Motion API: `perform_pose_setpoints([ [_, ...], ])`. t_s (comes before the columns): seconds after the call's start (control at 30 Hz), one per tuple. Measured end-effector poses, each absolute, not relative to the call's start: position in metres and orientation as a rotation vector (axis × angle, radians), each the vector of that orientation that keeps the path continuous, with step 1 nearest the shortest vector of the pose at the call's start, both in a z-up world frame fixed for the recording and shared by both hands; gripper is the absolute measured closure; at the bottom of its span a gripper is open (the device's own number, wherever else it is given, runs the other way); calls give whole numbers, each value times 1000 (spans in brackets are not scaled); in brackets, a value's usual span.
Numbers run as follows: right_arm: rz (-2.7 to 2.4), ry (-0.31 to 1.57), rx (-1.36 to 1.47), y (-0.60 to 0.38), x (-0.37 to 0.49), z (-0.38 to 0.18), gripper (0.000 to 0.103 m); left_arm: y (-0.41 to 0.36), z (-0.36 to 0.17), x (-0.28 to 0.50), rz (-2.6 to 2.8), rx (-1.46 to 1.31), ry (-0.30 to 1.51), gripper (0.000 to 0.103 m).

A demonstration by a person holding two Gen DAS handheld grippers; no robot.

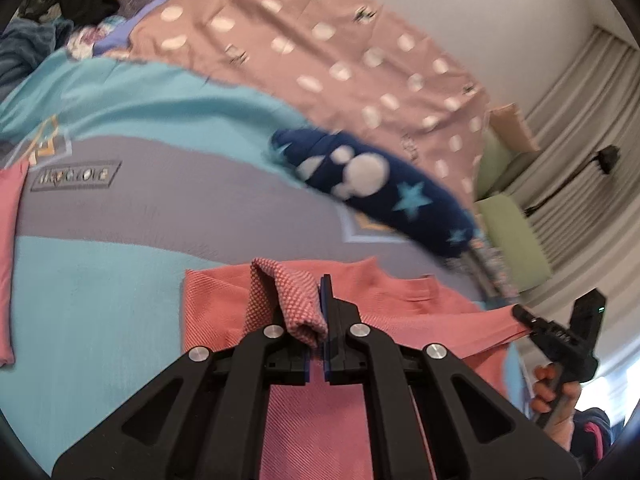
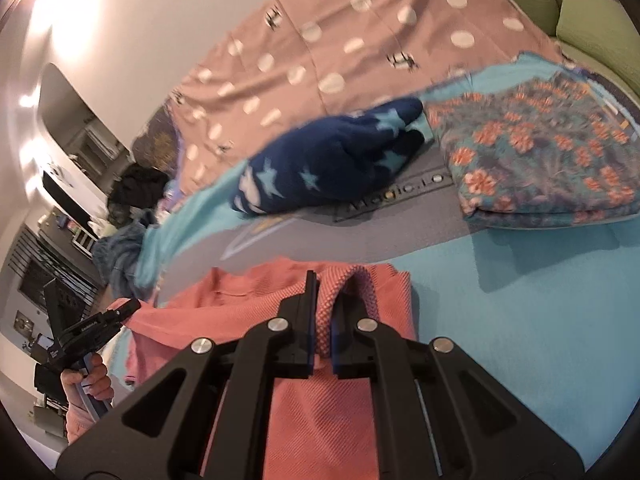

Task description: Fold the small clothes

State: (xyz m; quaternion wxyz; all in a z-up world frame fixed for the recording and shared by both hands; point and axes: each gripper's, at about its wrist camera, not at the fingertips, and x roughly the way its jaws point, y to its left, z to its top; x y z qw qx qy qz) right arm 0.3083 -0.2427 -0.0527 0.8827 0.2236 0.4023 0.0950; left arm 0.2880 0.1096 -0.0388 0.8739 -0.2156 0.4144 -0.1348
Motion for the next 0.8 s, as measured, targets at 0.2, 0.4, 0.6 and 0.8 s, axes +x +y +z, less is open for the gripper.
perform_pose_setpoints([
  [0.2, 162, 914, 522, -252, 317, -88, 92, 116, -71, 312, -264, -479, 893, 75],
  [0.4, 200, 828, 432, -247, 297, -61, 57, 129, -60, 292, -284, -511, 814, 61],
  [0.6, 239, 846, -18, -201, 270, -46, 43, 119, -53, 259, -319, -311, 799, 61],
  [0.8, 144, 836, -572, -153, 272, -88, 33, 86, -74, 265, -167, 127, 876, 56],
])
